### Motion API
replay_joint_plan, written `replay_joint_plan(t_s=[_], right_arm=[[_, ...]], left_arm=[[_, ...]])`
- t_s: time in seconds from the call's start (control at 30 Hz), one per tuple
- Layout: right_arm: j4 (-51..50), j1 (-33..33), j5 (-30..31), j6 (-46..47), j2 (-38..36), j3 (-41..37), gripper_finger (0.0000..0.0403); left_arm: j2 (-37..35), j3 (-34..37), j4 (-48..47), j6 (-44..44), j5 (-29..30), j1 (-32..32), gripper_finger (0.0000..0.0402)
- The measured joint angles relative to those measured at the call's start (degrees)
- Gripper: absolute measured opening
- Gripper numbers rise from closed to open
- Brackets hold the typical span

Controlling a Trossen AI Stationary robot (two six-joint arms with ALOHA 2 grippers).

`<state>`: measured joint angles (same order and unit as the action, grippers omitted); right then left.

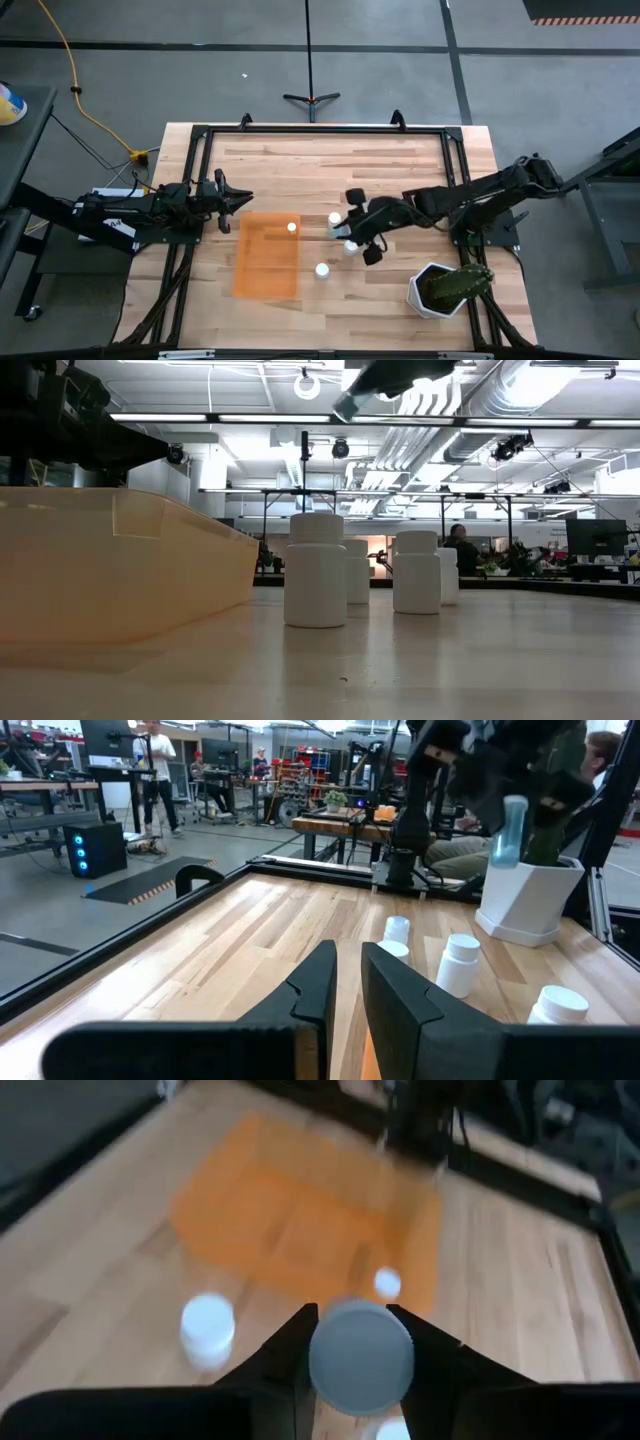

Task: Pick and place pill bottles into a basket
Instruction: Put the blue pill bottle into the orange bin

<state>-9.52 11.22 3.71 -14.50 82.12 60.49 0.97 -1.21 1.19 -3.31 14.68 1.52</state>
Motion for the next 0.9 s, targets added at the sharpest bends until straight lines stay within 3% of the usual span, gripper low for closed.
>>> replay_joint_plan(t_s=[0.23,0.43,0.63,0.9], right_arm=[[9.31,-2.61,-8.13,-5.8,5.81,0.3,0.0103],[9.02,-4.59,-11.39,-7.88,13.98,7.52,0.0097],[1.61,-5.56,-13.91,-10.31,23.23,19.1,0.0113],[-11.91,-7.17,-13.96,-11.54,35.42,34.17,0.0094]], left_arm=[[0.0,0.0,0.0,0.0,0.0,-0.02,0.0088],[0.01,0.0,0.0,0.0,0.0,-0.01,0.0088],[0.01,0.0,0.0,0.01,-0.01,-0.01,0.0088],[0.0,0.0,0.0,0.0,-0.02,-0.01,0.0088]])
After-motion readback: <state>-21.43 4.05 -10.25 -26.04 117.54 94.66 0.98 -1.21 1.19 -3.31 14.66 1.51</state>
